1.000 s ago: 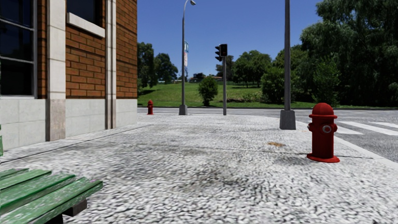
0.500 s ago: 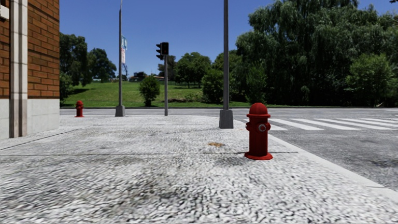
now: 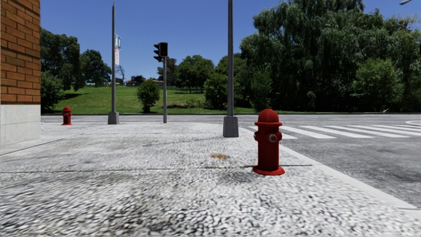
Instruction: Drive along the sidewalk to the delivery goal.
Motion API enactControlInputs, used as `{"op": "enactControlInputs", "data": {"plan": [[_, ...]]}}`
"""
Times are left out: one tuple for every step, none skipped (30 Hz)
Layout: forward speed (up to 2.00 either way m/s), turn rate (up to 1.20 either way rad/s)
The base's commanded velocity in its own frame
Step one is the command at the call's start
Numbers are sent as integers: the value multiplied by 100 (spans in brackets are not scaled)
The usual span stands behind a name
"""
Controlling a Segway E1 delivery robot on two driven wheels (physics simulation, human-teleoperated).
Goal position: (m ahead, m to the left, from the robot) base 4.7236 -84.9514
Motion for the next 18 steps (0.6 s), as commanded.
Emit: {"op": "enactControlInputs", "data": {"plan": [[51, 0], [51, 0], [51, 0], [74, 0], [74, 0], [87, 0], [101, 0], [126, 0], [126, 0], [139, 0], [155, 0], [160, 3], [160, 3], [149, 17], [134, 31], [129, 36], [126, 42], [126, 42]]}}
